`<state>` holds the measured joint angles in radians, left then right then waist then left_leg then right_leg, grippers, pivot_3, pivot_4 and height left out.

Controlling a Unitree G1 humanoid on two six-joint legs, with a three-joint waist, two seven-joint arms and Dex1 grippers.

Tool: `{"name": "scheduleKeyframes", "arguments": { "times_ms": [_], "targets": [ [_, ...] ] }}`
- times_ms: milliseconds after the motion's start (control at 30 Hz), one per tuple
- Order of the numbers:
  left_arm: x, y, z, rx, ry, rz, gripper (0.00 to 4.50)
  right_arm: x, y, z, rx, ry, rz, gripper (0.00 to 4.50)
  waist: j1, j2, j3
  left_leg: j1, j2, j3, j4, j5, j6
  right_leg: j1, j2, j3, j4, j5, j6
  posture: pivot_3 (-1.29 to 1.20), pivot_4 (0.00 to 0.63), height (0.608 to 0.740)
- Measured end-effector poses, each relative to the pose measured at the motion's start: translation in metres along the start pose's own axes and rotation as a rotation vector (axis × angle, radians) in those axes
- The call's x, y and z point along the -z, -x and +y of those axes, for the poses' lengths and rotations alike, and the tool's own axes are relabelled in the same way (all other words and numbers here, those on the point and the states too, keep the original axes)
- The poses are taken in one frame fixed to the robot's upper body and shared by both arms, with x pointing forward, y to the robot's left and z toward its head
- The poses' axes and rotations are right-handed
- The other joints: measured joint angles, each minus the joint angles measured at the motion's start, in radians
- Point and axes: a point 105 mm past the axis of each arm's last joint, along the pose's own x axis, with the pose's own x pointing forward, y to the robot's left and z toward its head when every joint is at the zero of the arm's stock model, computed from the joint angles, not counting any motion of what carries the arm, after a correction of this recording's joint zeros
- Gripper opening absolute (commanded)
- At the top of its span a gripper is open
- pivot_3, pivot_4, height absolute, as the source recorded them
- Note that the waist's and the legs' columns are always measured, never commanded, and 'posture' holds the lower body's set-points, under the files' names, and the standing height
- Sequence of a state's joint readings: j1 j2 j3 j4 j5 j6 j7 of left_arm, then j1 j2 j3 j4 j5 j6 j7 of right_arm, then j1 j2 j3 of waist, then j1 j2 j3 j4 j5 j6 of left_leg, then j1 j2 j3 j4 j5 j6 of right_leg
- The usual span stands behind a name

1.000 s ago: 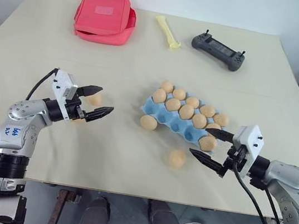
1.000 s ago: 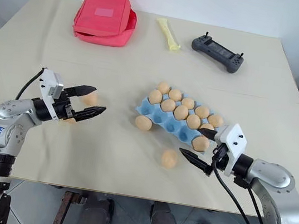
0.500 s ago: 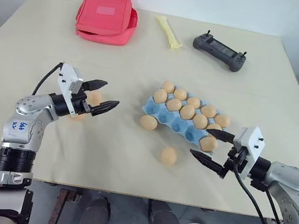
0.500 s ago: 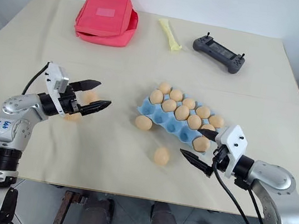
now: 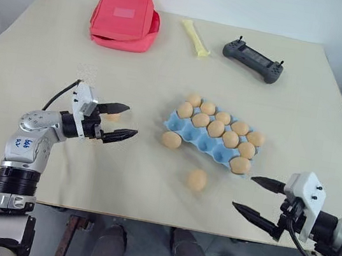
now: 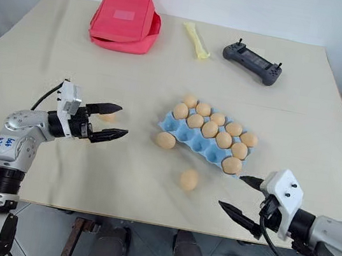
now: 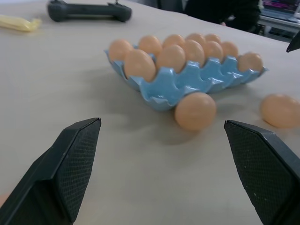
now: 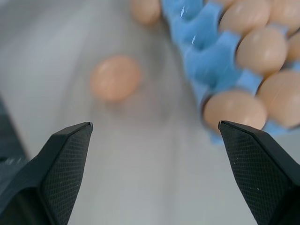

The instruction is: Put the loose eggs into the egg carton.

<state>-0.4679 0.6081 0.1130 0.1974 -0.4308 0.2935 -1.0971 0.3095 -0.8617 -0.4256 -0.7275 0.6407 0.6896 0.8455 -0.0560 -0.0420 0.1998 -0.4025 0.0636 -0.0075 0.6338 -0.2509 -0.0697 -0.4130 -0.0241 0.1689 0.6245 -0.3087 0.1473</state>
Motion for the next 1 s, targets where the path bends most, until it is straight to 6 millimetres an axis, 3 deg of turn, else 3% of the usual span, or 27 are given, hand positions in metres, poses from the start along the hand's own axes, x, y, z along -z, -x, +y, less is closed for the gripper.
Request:
{"name": "scheduleKeyframes", "arguments": {
  "times_ms": [133, 300, 533, 700, 1000],
  "targets": [
    [0.002, 0.001, -0.002, 0.022, 0.004, 0.012, 4.48, -0.005, -0.003, 0.003, -0.022, 0.005, 0.006, 4.5, -0.001, 0.0, 0.0, 0.0, 0.0, 0.0, 0.001, 0.0, 0.0, 0.0, 0.0, 0.0, 0.0, 0.0, -0.001, 0.0, 0.15, 0.74],
    [0.008, 0.018, -0.005, 0.032, 0.006, 0.067, 4.48, -0.024, -0.037, 0.011, -0.123, 0.046, -0.021, 4.5, -0.013, 0.0, 0.0, 0.0, 0.0, 0.001, 0.002, 0.001, 0.001, 0.0, 0.0, 0.001, 0.0, -0.003, -0.01, 0.0, 0.15, 0.74],
    [0.013, 0.034, -0.013, 0.003, 0.004, 0.086, 4.48, -0.012, -0.056, 0.01, -0.183, -0.005, 0.021, 4.5, 0.003, -0.001, 0.0, -0.001, 0.0, 0.0, 0.0, 0.0, 0.001, -0.001, -0.001, 0.0, 0.0, -0.002, -0.006, 0.0, 0.15, 0.74],
    [0.009, 0.038, -0.019, -0.015, -0.001, 0.073, 4.48, 0.008, -0.065, 0.008, -0.23, -0.032, 0.068, 4.5, 0.001, -0.001, 0.0, -0.001, 0.0, 0.001, -0.001, 0.0, 0.001, -0.001, -0.001, 0.0, 0.0, -0.001, -0.005, 0.0, 0.15, 0.74],
    [0.008, 0.041, -0.03, -0.022, 0.024, 0.069, 4.48, 0.002, -0.087, 0.002, -0.269, 0.018, 0.039, 4.5, -0.005, -0.001, 0.0, 0.0, 0.0, 0.001, 0.001, 0.0, 0.001, -0.001, 0.0, 0.0, 0.001, -0.002, -0.006, 0.0, 0.15, 0.74]
  ]
}}
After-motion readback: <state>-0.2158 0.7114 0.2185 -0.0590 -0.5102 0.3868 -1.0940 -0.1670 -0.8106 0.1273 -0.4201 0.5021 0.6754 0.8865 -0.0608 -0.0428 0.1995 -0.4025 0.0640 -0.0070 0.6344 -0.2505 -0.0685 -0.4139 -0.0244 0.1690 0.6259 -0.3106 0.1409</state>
